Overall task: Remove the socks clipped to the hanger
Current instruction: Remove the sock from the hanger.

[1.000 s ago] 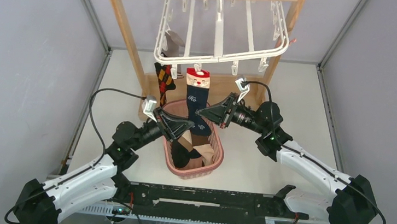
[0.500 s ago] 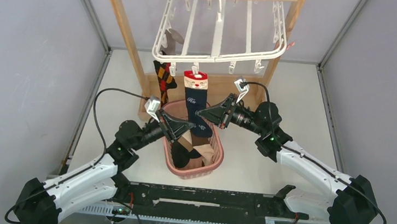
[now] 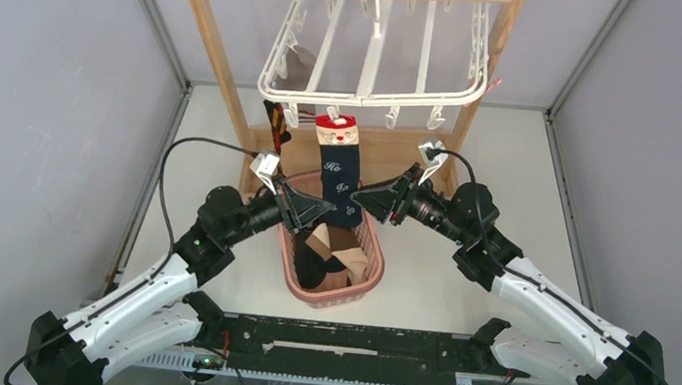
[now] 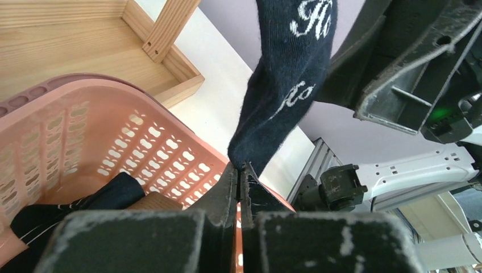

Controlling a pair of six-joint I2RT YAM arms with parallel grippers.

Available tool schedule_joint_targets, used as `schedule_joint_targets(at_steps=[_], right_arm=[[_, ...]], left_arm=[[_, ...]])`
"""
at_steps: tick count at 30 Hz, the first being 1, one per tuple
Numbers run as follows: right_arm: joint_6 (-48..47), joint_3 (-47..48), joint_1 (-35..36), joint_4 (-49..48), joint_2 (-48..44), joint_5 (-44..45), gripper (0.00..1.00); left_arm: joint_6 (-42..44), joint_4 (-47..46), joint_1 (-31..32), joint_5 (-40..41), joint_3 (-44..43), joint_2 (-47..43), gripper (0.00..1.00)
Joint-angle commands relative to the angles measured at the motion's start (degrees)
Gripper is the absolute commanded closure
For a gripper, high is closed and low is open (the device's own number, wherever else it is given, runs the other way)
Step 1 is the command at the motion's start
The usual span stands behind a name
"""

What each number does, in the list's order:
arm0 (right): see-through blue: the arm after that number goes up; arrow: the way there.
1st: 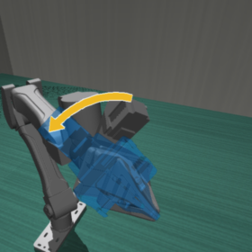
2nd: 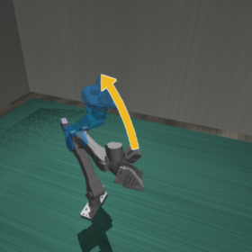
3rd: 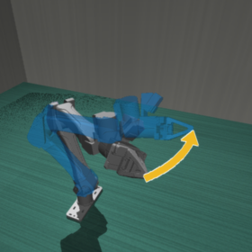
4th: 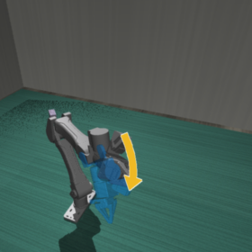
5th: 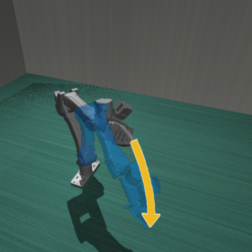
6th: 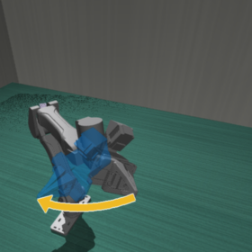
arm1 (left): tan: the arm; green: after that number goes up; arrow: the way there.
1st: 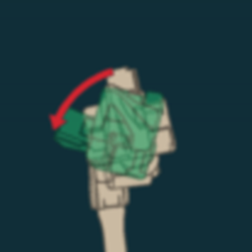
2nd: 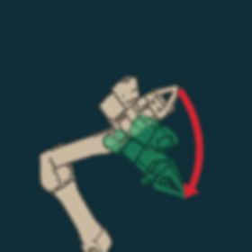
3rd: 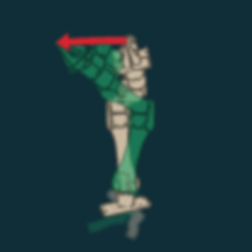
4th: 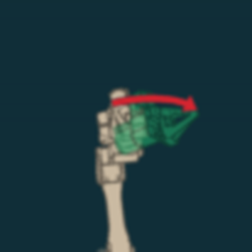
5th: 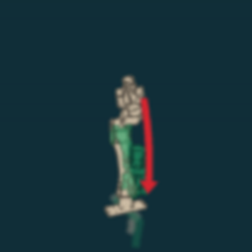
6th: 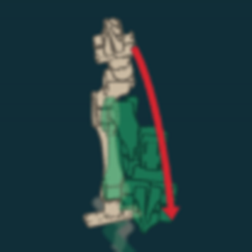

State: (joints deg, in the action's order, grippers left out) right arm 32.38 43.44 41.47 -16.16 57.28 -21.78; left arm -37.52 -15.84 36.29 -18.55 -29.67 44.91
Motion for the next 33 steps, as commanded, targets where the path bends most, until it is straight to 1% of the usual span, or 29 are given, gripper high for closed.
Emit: schedule_joint_targets(at_steps=[1,5,8,10,14,18,23,27,33], right_arm=[[-5.60,2.35,2.15,3.26,-3.63,6.16,0.55],[-10.34,2.35,5.41,4.27,-6.42,11.42,0.52],[-13.40,2.39,8.23,4.31,-8.41,15.29,0.45],[-15.62,3.06,10.12,4.70,-9.33,17.68,0.43],[-19.12,6.05,12.59,6.16,-8.56,20.94,0.42],[-21.35,9.81,13.74,5.91,-5.64,21.65,0.41],[-23.07,15.67,15.23,6.22,-1.05,26.65,0.42],[-23.63,20.03,16.00,5.76,2.79,28.50,0.49],[-22.82,25.15,16.14,5.42,7.82,30.63,0.55]], left_arm=[[2.36,5.53,-1.04,-1.53,-6.58,0.41,1.00],[3.03,8.91,-1.89,-1.90,-8.74,0.50,1.00],[3.13,10.66,-2.26,-2.00,-9.63,0.37,1.00],[3.08,11.43,-2.29,-2.02,-9.83,0.24,0.99],[3.11,12.45,-2.37,-1.93,-9.55,-0.78,0.99],[3.00,13.93,-2.60,-1.43,-9.42,-2.13,1.00],[2.65,16.22,-2.72,-0.47,-10.11,-3.77,1.00],[2.62,17.29,-2.78,-0.21,-10.14,-4.30,1.00],[2.29,17.29,-2.72,-0.21,-9.90,-4.68,1.00]])
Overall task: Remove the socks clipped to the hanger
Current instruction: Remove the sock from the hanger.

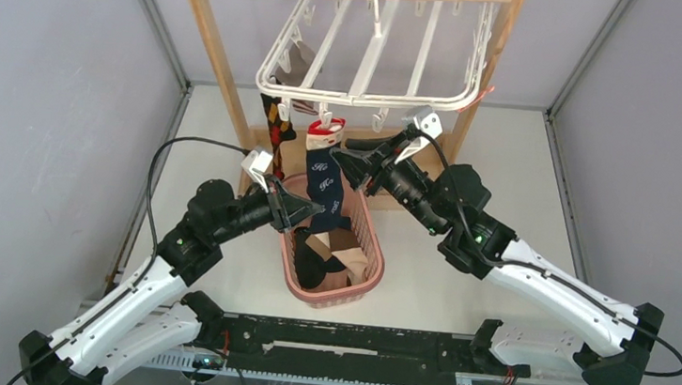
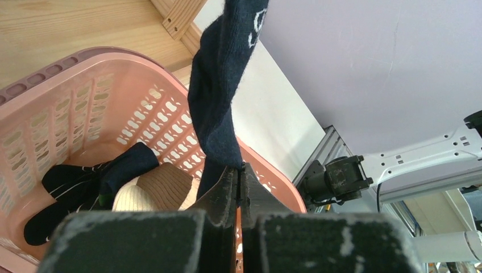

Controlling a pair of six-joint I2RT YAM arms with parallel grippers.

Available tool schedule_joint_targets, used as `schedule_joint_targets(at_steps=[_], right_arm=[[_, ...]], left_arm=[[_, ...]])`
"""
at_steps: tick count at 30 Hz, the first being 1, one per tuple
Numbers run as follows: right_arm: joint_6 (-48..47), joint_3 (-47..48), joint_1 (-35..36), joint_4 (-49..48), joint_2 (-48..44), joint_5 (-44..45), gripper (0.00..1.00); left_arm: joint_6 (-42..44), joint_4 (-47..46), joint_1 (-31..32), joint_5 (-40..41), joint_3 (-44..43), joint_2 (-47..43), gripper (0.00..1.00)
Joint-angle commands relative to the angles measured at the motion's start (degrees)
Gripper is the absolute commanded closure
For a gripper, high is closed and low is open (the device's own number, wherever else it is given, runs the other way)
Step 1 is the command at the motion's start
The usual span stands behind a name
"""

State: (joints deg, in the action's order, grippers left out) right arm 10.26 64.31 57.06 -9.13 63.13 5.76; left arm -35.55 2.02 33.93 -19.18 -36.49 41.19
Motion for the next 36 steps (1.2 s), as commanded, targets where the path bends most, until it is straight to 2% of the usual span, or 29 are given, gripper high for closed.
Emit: schedule_joint_targets(at_steps=[1,4,7,12,25,36], right_arm=[[-0.18,4.99,0.52,-1.67,2.65,3.49,0.55],[-0.25,6.59,0.52,-2.20,4.61,4.24,0.56],[-1.91,7.31,0.10,-3.16,6.12,3.95,0.52],[-3.41,7.34,-2.70,-4.26,6.91,-0.29,0.48],[-3.30,5.57,-7.90,-7.96,6.83,-7.35,0.45],[-2.35,2.34,-8.54,-13.98,7.70,-8.39,0.44]], left_arm=[[0.26,-0.73,-0.36,0.41,-3.06,-1.02,1.00],[0.66,-0.33,-0.39,0.19,-3.33,-1.33,1.00],[1.15,1.15,-0.41,0.40,-4.07,-2.14,1.00],[1.43,5.50,-0.99,1.07,-6.26,-3.55,0.98],[0.06,8.80,-8.26,-5.09,-12.96,-0.16,0.97],[2.29,12.37,-11.86,-6.52,-20.56,3.20,0.97]])
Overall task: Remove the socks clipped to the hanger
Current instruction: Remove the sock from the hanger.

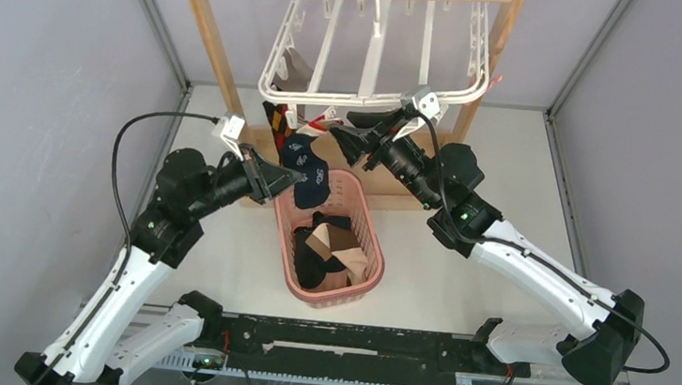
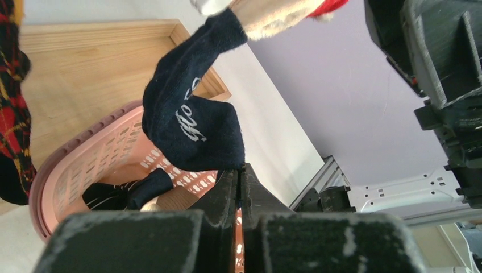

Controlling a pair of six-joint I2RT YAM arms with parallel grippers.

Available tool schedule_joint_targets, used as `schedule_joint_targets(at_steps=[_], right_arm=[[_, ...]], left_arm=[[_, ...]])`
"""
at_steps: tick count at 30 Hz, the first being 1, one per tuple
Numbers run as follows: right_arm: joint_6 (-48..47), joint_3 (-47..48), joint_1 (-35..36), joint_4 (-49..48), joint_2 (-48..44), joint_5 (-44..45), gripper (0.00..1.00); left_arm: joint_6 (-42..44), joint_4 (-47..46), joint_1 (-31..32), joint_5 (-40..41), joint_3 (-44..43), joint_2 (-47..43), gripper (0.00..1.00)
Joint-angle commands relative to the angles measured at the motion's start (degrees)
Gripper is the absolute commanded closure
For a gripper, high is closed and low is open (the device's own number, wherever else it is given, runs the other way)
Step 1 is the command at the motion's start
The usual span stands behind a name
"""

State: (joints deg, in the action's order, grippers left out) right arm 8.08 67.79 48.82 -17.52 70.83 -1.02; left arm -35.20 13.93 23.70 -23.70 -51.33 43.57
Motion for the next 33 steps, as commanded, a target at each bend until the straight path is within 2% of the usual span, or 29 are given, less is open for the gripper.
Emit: schedule_joint_targets(at_steps=[1,8,14,33], right_arm=[[-0.80,-1.94,-0.38,-6.52,-0.11,-1.96,0.44],[-5.10,-8.99,-2.11,-14.74,-2.04,-6.71,0.44],[-5.27,-11.18,-5.33,-18.44,-2.21,-11.77,0.44],[-5.16,-10.56,-5.41,-24.41,-0.08,-18.40,0.43]], left_arm=[[2.12,0.78,-2.14,-2.20,-6.56,0.99,0.97],[2.41,3.54,-8.74,-4.75,-11.48,3.98,0.96],[0.60,2.99,-13.86,-8.86,-13.01,7.31,0.96],[0.57,2.42,-16.22,-11.80,-18.04,14.81,0.96]])
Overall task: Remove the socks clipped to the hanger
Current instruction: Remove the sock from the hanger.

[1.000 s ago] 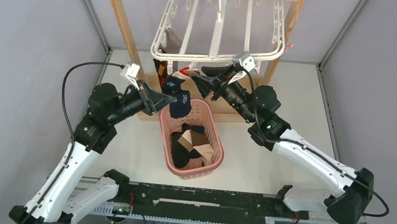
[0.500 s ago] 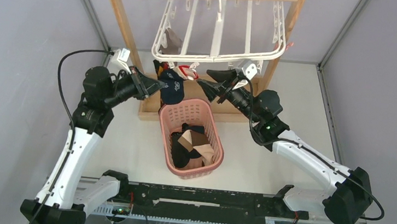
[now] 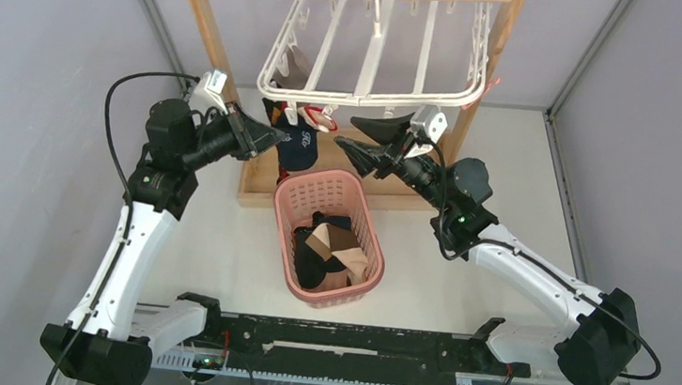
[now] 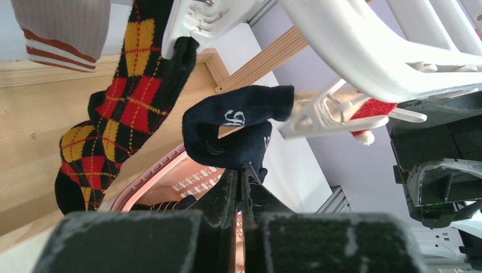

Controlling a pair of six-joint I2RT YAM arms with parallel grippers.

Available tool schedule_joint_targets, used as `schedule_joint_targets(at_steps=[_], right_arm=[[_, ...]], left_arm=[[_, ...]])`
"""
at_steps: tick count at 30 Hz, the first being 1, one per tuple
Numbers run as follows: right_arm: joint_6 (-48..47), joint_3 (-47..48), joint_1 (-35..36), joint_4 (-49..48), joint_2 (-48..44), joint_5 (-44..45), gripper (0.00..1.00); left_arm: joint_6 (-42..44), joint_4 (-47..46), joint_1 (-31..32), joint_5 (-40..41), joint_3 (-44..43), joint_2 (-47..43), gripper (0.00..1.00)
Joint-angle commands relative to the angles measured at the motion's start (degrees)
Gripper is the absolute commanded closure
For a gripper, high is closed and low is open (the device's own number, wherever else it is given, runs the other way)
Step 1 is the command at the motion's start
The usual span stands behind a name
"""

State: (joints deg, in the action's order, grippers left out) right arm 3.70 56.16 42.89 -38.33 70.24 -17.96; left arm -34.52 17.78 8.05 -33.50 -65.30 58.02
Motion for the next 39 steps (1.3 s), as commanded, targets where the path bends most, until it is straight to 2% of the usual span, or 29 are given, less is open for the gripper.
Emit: schedule_joint_targets(at_steps=[1,10,23,39], right_arm=[[-0.73,1.32,0.65,-3.68,0.86,-1.54,0.43],[-3.46,4.17,3.39,-4.00,4.63,3.81,0.43],[-3.59,4.16,4.54,-10.92,7.82,11.60,0.42],[-1.86,4.09,4.71,-18.88,10.56,8.81,0.40]], left_arm=[[-0.11,-1.43,-0.54,-2.13,-4.24,0.50,0.95],[0.07,-1.35,-0.71,-3.12,-4.75,1.39,0.95],[0.24,-1.30,-0.82,-4.20,-4.75,1.95,0.95],[0.37,-0.77,-0.85,-5.26,-5.43,2.60,0.95]])
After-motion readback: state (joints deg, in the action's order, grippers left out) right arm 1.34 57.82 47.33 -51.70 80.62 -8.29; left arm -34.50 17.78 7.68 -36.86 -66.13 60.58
